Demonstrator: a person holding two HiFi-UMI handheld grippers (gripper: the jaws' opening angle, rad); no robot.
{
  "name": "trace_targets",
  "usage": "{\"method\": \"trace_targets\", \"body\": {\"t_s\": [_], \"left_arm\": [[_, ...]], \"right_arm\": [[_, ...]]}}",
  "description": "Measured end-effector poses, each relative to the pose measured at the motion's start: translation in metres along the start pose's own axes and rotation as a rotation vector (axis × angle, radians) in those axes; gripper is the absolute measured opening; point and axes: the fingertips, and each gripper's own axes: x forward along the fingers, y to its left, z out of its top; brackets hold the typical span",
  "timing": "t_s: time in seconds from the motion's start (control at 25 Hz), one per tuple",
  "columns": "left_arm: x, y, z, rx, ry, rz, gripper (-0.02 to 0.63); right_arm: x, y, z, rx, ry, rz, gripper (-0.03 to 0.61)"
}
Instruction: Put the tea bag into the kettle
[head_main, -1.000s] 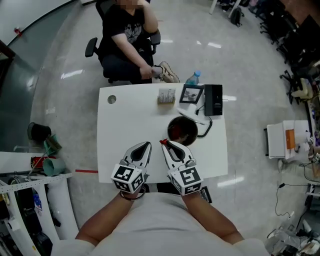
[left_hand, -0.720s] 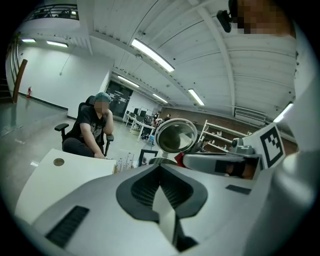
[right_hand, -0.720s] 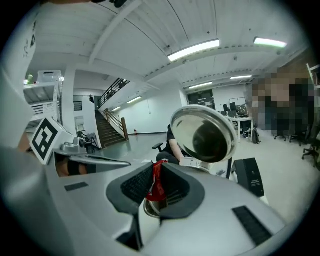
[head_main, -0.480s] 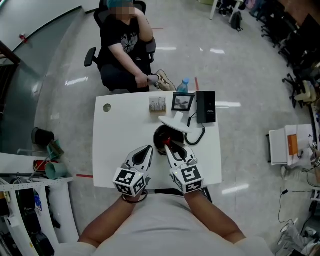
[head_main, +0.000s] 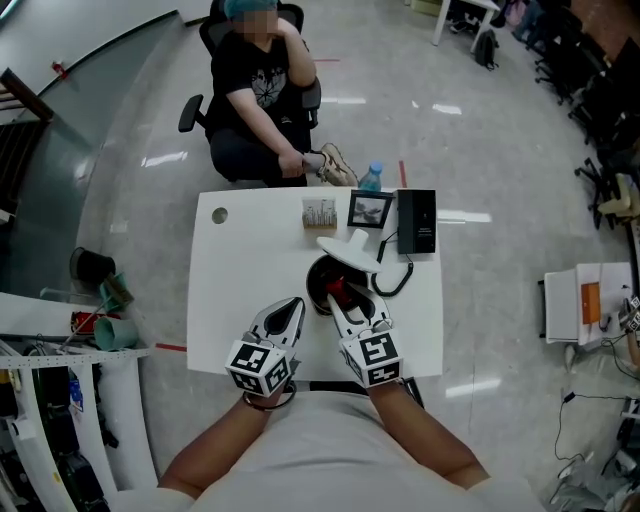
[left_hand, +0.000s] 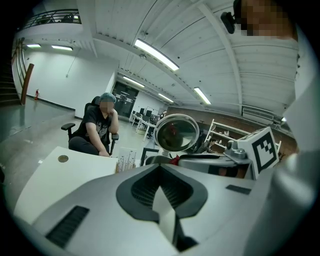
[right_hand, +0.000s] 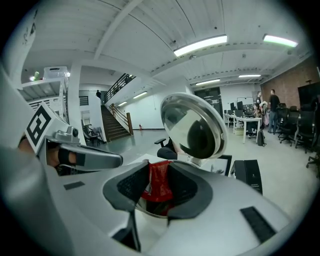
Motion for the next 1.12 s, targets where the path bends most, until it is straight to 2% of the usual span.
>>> {"method": "trace_targets", "body": {"t_s": [0.2,0.56,0.8,1.0,1.12], "left_arm": [[-0.007,0.002,-0.008,-0.018,0.002,0.028,0.009],[-0.026,0.003,-0.022,-0.034,-0.006,0.054,0.009],[-0.047,-0.001,-0.020,0.003,-0.036,0.041,0.009],[-0.075,-0.002,-0.021,0.004,-0.074,0.039,0.009],[-0.095,-0.008,-0.024,0.005,-0.090,0.026,0.009]], "right_arm": [[-0.002,-0.002,-0.002,0.000,-0.008,-0.001,0.143],[-0.007,0.011,-0.009,-0.012,-0.009,0.012,0.144],[-0.021,0.037,-0.009,-0.050,-0.035,0.021,0.140],[-0.034,0.073,-0.003,-0.081,-0.057,0.055,0.048],[-0.047,0.095,-0.006,-0.094,-0.060,0.062,0.015]]}}
